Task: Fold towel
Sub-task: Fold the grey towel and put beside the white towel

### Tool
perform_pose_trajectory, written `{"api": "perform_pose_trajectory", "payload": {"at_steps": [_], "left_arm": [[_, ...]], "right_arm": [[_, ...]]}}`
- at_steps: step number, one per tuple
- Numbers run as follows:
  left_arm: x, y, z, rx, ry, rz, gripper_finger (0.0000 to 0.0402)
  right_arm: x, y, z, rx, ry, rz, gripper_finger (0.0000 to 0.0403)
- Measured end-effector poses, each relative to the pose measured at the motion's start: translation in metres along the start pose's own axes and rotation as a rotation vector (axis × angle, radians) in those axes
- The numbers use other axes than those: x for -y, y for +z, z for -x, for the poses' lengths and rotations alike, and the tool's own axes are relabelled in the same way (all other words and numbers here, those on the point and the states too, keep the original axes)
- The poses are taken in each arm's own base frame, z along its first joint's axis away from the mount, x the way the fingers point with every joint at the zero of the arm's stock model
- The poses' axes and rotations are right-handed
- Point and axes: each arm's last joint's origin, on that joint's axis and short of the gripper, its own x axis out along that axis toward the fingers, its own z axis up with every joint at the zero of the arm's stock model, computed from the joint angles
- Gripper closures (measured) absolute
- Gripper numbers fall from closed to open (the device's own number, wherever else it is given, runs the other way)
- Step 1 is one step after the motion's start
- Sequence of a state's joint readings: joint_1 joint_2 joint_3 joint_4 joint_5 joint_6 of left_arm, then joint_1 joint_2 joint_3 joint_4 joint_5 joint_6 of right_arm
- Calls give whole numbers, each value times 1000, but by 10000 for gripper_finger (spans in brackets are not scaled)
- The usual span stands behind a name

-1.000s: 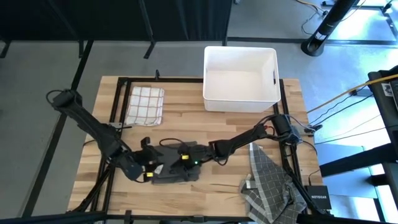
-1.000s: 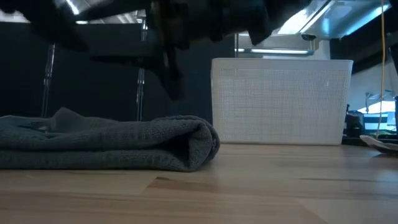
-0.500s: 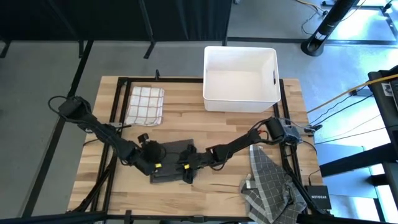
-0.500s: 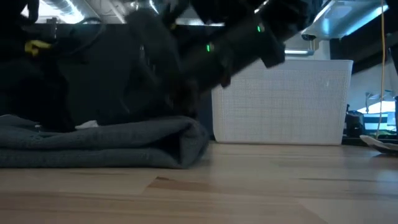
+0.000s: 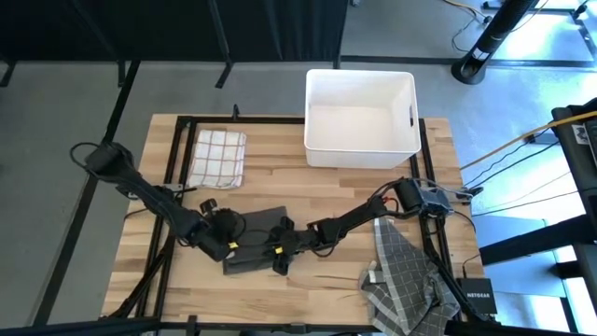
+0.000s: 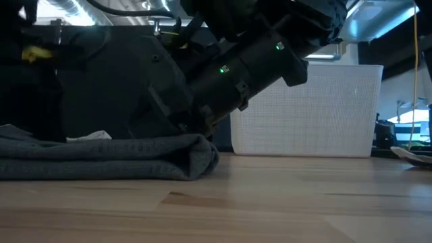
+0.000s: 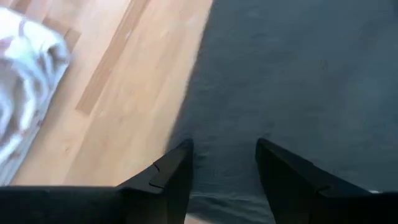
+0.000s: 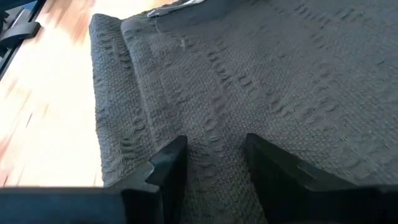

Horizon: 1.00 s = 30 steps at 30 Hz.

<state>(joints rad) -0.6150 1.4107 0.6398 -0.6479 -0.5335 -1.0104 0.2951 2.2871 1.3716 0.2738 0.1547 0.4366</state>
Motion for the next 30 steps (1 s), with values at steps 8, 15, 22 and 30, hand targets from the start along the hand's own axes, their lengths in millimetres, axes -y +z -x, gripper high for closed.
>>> {"api": "perform_pose_trajectory", "payload": {"at_steps": [8, 15, 22, 30], "left_arm": [[15, 13, 22, 118, -141, -21, 235], [14, 1, 19, 94, -155, 13, 235], [13, -3, 16, 40, -177, 23, 235], [30, 15, 39, 24, -313, -31, 235]], "right_arm": [[-9, 30, 26, 75, 41, -20, 236], [-4, 26, 20, 125, -95, -19, 236], [4, 8, 26, -138, -147, 159, 236], [2, 20, 86, -480, -4, 422, 236]]}}
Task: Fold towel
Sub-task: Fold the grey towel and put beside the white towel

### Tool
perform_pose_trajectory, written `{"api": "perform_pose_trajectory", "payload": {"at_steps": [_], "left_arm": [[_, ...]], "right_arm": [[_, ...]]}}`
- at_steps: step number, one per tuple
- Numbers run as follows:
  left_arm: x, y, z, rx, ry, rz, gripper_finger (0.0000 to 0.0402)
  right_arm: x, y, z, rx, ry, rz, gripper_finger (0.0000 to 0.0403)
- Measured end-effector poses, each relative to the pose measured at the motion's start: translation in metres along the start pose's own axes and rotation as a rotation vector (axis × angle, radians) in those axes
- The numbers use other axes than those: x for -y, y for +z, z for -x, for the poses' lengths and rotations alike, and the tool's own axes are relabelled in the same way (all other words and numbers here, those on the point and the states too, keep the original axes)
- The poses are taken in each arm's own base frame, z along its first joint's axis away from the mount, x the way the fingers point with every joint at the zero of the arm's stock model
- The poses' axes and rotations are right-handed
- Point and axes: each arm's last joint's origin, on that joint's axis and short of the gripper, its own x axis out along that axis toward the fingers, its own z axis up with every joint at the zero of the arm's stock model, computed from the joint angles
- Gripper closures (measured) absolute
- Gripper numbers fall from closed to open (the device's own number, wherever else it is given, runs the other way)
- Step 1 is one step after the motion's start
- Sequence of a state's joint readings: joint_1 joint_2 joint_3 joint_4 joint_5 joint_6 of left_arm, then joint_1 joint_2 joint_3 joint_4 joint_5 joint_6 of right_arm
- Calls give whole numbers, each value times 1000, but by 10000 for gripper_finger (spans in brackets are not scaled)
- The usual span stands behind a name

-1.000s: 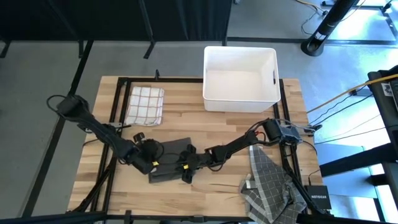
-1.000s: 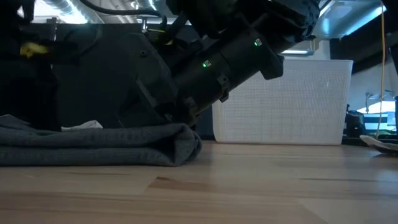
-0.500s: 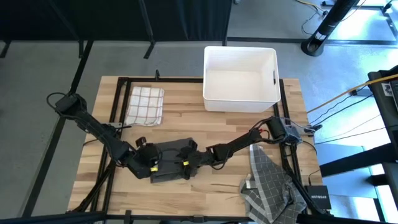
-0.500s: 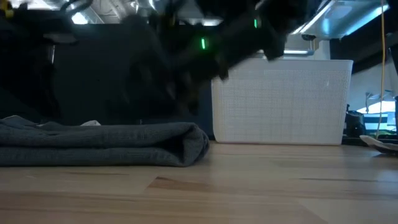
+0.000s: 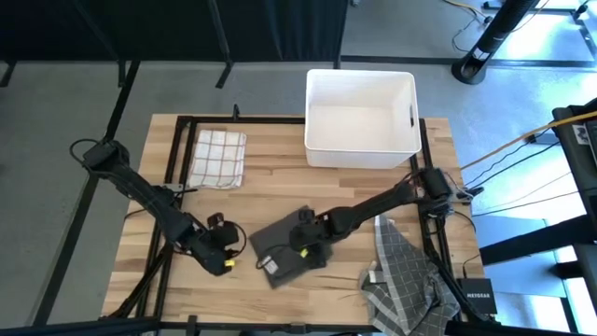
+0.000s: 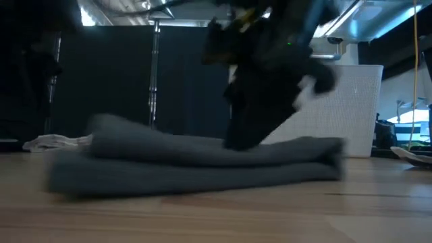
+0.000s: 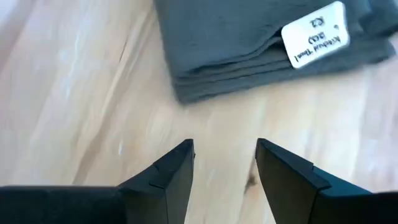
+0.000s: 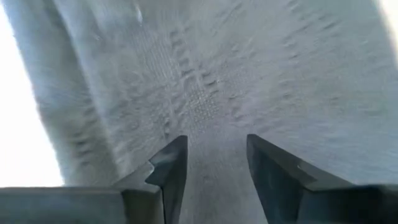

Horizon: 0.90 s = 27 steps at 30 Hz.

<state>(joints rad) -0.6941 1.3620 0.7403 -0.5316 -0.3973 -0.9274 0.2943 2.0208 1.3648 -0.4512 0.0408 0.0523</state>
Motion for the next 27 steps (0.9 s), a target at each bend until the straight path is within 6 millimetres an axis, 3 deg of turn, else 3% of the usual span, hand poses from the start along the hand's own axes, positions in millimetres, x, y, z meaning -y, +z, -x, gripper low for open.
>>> {"api": "perform_pose_trajectory", "payload": {"at_steps": [4, 9, 12, 15, 19, 22, 27], "left_arm": [[3, 8, 4, 83, 26, -47, 235], [-1, 17, -2, 284, 133, -35, 235], [-7, 14, -11, 294, 172, -4, 235], [-12, 5, -21, 253, 197, 19, 235], [-20, -5, -34, 208, 226, 108, 235], [-20, -8, -41, 147, 217, 103, 235], [-19, -11, -50, 120, 228, 67, 235]], "right_arm": [[0, 5, 46, -11, 11, -83, 236], [-6, 10, 61, 85, -71, -460, 236], [-25, 12, 46, 205, -183, -588, 236], [-45, 2, 21, 171, -207, -565, 236], [-62, -7, 1, 130, -214, -505, 236], [-66, -15, -11, 67, -240, -409, 236], [-56, -24, -5, -93, -304, -174, 236]]}}
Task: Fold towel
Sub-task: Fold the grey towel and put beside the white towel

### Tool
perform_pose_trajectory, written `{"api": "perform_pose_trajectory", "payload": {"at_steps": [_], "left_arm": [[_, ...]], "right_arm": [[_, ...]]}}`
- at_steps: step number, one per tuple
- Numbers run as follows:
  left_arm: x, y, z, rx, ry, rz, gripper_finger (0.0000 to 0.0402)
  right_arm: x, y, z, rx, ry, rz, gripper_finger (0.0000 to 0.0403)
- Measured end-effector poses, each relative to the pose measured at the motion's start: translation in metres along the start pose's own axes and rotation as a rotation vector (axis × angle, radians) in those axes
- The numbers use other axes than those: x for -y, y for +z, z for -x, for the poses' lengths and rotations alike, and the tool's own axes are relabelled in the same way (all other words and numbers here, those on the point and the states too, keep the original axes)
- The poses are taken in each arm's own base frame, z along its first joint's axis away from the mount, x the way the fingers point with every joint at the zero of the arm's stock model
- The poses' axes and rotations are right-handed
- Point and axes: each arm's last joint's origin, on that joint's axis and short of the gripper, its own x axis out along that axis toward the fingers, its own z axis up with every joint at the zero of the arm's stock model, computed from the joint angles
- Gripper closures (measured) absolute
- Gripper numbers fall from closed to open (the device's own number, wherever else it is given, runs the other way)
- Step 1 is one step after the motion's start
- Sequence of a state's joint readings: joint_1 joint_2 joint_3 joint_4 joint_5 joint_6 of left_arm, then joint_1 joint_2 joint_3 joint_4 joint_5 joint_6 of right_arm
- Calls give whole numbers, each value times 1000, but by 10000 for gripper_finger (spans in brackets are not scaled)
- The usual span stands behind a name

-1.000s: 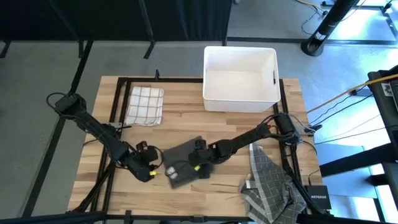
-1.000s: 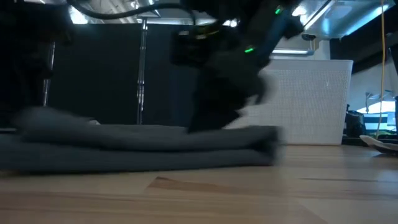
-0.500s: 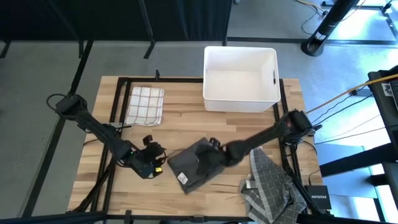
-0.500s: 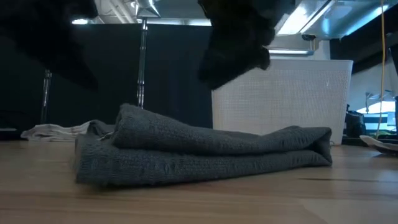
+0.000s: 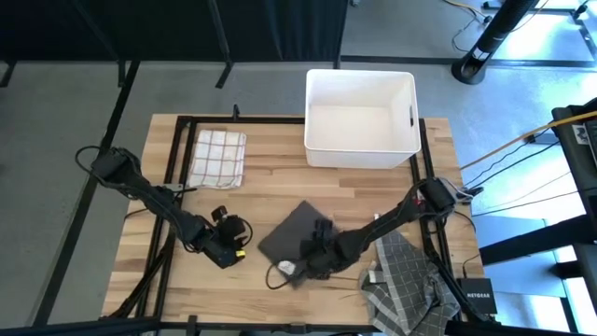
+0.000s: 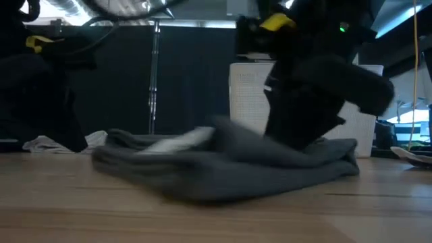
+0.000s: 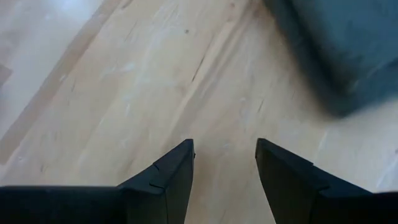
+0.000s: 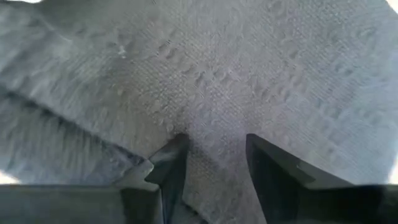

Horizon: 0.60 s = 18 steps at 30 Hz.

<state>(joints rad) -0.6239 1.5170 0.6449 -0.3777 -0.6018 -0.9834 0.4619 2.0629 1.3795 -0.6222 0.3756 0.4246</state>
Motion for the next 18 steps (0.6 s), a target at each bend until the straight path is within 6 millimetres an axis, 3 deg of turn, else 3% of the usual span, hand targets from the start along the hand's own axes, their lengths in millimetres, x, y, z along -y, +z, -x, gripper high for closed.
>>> {"api": "perform_pose_trajectory", "payload": {"at_steps": [6, 9, 11, 14, 18], "left_arm": [[0, -1, -3, -6, 12, -28, 235], [0, -1, -3, -7, 12, -30, 235], [0, -1, -3, -6, 12, -38, 235], [0, -2, -3, -6, 9, -40, 235], [2, -4, -1, -10, -3, -33, 235]], "right_arm": [[22, -20, 6, -295, -139, 504, 236], [29, -16, 19, -363, -240, 610, 236], [32, -2, 37, -334, -297, 556, 236], [29, 18, 61, -213, -258, 342, 236], [24, 33, 73, -22, -165, -7, 236]]}}
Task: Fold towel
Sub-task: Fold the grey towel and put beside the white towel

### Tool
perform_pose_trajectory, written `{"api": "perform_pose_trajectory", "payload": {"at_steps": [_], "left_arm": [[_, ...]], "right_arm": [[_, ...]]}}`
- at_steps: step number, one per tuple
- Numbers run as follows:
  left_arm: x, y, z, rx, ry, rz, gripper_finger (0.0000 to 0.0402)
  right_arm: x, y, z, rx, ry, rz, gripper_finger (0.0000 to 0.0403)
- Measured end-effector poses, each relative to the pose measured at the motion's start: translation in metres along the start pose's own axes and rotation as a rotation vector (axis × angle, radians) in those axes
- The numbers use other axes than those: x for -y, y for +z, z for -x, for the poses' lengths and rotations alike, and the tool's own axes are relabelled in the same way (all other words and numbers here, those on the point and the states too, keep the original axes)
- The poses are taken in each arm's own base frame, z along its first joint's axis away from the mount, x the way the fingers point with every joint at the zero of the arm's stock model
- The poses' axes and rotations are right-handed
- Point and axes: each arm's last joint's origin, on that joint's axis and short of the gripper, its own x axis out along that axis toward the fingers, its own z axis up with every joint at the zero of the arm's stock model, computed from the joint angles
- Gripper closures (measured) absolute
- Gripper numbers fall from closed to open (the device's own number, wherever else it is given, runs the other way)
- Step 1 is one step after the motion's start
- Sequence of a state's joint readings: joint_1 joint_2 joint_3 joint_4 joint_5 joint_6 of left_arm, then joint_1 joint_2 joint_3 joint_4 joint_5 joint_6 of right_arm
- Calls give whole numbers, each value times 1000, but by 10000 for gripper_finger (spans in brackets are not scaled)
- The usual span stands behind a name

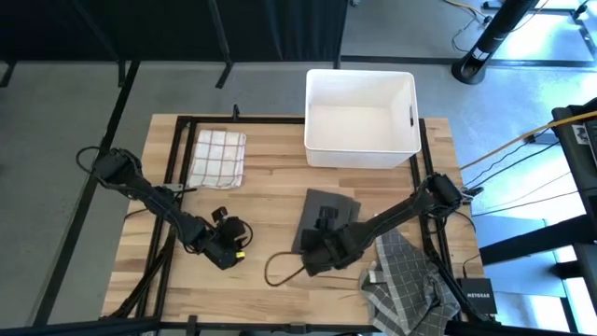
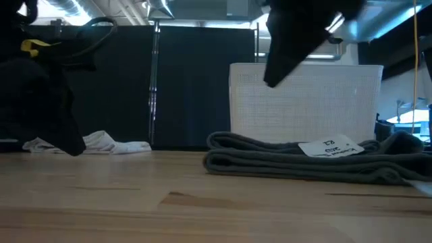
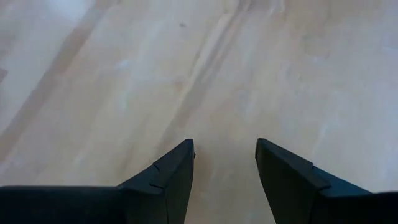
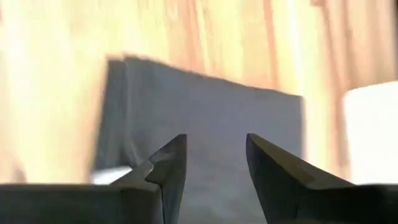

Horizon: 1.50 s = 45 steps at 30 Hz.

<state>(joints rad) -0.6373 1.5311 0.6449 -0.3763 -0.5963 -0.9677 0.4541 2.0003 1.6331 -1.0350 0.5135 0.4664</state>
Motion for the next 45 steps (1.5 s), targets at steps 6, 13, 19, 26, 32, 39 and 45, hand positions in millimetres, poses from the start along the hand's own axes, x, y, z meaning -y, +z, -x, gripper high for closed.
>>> {"api": "perform_pose_trajectory", "payload": {"at_steps": [6, 13, 19, 26, 32, 39, 45], "left_arm": [[3, -3, 2, -26, -35, -8, 235], [2, -1, 1, -22, -35, -43, 235], [1, 7, 11, -118, -28, -136, 235], [4, 43, 54, -36, -47, -150, 235], [0, 72, 55, 124, -28, -180, 235], [-11, 100, 14, 112, -11, -202, 235], [-25, 106, -35, -13, 24, -238, 235]], "right_arm": [[-1, -32, -38, -106, -36, -70, 236], [4, -60, -73, -124, 52, -102, 236], [13, -38, -105, 89, 100, -19, 236], [40, -4, -143, 319, 91, 44, 236], [74, 23, -115, 316, 58, 5, 236], [71, 11, -20, 287, 120, -11, 236], [15, -28, 5, 329, 152, -73, 236]]}}
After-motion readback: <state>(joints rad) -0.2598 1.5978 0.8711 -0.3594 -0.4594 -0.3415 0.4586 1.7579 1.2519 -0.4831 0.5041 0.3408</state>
